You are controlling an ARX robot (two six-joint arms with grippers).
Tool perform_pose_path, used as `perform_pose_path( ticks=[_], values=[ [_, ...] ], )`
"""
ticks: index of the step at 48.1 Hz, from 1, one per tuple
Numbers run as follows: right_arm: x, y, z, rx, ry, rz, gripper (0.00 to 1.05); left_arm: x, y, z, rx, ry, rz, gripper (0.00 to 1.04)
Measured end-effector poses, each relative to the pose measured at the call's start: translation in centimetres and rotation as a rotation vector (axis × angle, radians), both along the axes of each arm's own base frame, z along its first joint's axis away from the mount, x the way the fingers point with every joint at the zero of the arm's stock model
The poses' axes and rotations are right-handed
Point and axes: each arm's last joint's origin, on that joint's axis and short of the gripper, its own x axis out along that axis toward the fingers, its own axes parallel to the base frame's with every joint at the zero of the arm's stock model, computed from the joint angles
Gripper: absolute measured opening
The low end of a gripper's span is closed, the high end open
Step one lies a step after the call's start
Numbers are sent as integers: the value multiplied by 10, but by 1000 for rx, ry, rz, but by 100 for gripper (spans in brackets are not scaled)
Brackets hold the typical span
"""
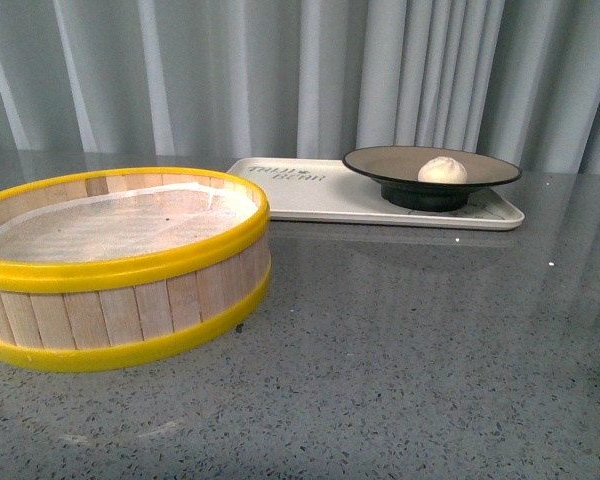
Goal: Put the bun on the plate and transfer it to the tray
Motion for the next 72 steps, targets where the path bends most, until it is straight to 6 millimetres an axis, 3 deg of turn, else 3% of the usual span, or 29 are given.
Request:
perform_pose_path(
  ticks=[12,37,47,72],
  values=[
    [-31,0,-19,2,-4,2,2,0,0,0,0,0,0,98],
    [-69,0,-38,4,-4,3,2,0,0,0,0,0,0,98],
    [-79,0,-49,5,-10,3,2,0,0,0,0,0,0,98],
    [-93,0,-46,5,-19,3,2,0,0,0,0,0,0,98]
  ],
)
